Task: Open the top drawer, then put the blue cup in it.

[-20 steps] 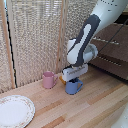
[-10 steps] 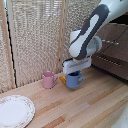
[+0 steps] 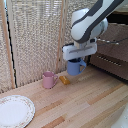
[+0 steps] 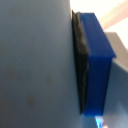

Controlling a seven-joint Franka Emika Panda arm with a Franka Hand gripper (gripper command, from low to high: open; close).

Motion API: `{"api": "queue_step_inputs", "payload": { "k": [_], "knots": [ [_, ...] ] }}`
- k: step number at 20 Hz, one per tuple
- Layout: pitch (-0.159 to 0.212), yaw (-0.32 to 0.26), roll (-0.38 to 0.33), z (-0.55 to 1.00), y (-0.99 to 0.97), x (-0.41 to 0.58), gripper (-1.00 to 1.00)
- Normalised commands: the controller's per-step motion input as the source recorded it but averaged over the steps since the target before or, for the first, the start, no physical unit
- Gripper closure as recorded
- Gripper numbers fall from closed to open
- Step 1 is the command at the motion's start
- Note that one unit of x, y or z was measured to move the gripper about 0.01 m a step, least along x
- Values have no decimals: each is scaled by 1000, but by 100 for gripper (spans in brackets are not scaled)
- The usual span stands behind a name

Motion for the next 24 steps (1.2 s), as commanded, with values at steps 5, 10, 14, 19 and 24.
{"api": "queue_step_inputs", "payload": {
  "k": [5, 10, 14, 19, 24],
  "knots": [
    [0, -356, -9, 727, 0, 0, 100],
    [0, -360, -8, 710, 0, 0, 100],
    [0, -333, -78, 726, 29, 46, 100],
    [7, -317, -77, 793, 18, 107, 100],
    [6, -306, -80, 825, 5, 154, 100]
  ]
}}
